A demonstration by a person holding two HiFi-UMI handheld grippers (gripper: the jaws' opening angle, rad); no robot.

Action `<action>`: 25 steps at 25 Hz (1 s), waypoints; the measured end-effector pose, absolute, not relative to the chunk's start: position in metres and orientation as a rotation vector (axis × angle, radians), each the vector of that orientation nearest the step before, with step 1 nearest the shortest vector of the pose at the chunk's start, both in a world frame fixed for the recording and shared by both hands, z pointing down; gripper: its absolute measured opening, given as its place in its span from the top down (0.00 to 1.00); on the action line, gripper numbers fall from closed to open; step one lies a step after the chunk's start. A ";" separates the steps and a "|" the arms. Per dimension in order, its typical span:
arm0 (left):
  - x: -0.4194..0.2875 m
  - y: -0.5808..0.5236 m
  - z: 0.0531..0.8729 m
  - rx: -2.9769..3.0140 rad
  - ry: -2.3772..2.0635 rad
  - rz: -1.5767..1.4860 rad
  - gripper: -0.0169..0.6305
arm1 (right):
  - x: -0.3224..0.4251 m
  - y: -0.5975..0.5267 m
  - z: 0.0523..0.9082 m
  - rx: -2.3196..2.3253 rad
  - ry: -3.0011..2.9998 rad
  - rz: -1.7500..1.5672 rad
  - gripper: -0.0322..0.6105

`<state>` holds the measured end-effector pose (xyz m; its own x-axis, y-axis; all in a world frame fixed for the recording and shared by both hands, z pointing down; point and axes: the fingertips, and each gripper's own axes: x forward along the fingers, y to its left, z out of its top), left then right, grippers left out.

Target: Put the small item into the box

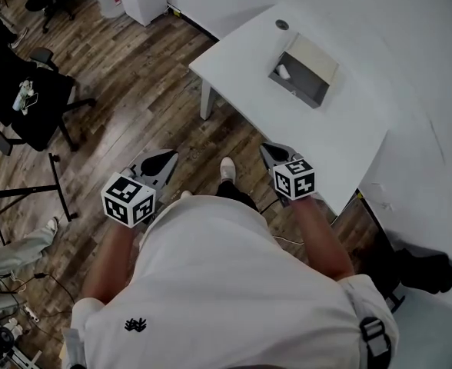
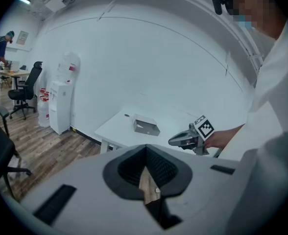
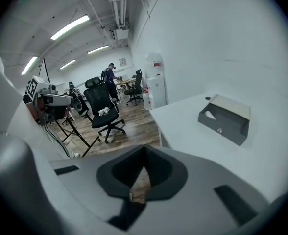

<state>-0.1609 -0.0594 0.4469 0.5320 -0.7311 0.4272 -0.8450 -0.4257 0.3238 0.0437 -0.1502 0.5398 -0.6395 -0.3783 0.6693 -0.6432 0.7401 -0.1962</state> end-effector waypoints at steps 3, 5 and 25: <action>-0.166 -0.045 0.450 2.288 -1.257 0.308 0.96 | 0.037 -0.129 0.535 0.784 -2.333 0.556 0.94; -0.168 -0.037 0.451 2.299 -1.244 0.312 0.96 | 0.033 -0.117 0.531 0.793 -2.346 0.562 0.94; -0.166 0.010 0.460 2.342 -1.187 0.314 0.96 | 0.019 -0.052 0.512 0.813 -2.393 0.517 0.94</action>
<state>-0.1664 0.0097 0.4605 0.5948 -0.6906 0.4115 -0.8037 -0.5003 0.3221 0.0188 -0.0522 0.5115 -0.6630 -0.4329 0.6107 -0.6464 0.7425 -0.1755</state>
